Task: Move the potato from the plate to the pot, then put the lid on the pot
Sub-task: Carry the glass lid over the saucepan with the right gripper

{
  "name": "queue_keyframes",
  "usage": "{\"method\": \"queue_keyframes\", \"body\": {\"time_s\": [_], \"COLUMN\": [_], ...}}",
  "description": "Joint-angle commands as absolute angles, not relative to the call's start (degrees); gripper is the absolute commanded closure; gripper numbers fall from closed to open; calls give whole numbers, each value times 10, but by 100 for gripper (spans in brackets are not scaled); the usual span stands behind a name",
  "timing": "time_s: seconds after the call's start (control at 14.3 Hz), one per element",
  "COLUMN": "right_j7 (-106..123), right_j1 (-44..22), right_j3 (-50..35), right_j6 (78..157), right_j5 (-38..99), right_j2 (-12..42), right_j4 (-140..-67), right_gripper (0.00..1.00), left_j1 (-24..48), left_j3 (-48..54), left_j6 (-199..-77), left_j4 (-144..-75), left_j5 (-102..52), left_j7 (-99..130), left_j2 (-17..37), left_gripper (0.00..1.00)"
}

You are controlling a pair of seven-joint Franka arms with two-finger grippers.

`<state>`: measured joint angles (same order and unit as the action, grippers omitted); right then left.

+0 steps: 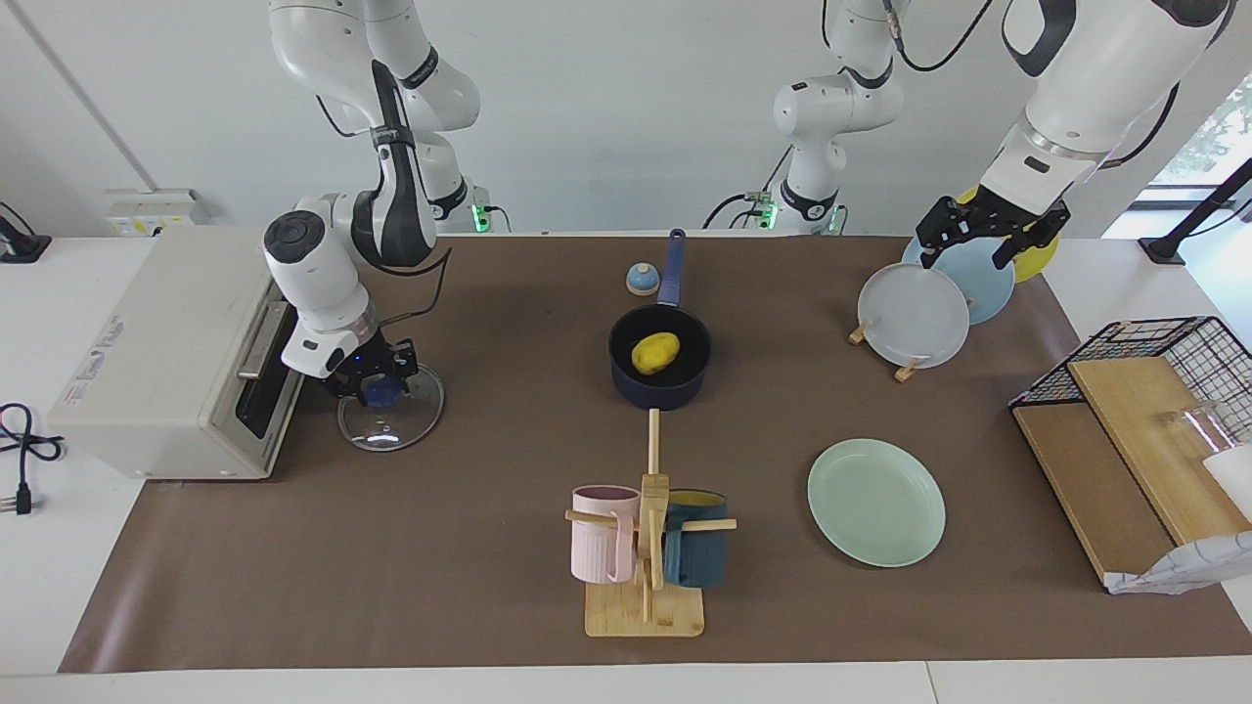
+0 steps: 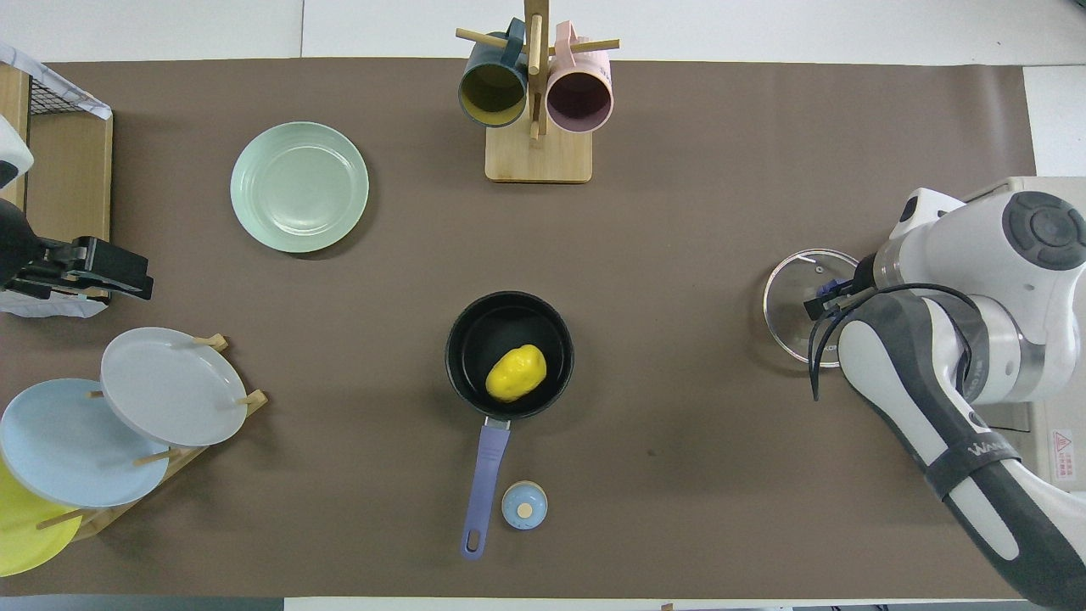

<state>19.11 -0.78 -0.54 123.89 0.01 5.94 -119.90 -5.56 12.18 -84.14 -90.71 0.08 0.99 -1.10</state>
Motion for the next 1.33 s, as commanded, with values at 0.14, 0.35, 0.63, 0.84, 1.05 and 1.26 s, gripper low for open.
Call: {"method": "queue_keyframes", "body": {"time_s": [0.14,0.35,0.63,0.84,1.05,1.26], "right_j7": [-27,-176,-329,-368,-390,-411], "right_j1": [-139,-226,-334,-375,-408,-426], "right_j3": [-11,-11,-11,-11,-11,-11], "right_j6": [1122,1109,1119,1145,1163,1166], "right_j5": [11,11,8,1,-31,-38], "right_j2": [73,85,101,103,135,163], "right_j4": [-1077,-1034,-989,-992,-985,-968], "right_gripper": [100,100,100,100,100,100], "left_j1": [34,35,42,42,40,39], "left_j3": [27,22,23,23,23,23], "left_j6": [-883,-852,-840,-845,-848,-865], "left_j4": [-945,-912,-918,-919,-919,-919], "left_j5": [5,7,13,11,10,7], "left_j7": [0,-22,-23,-22,-22,-21], "left_j2": [-40,-38,-43,-43,-43,-41], "left_gripper": [0,0,0,0,0,0]}}
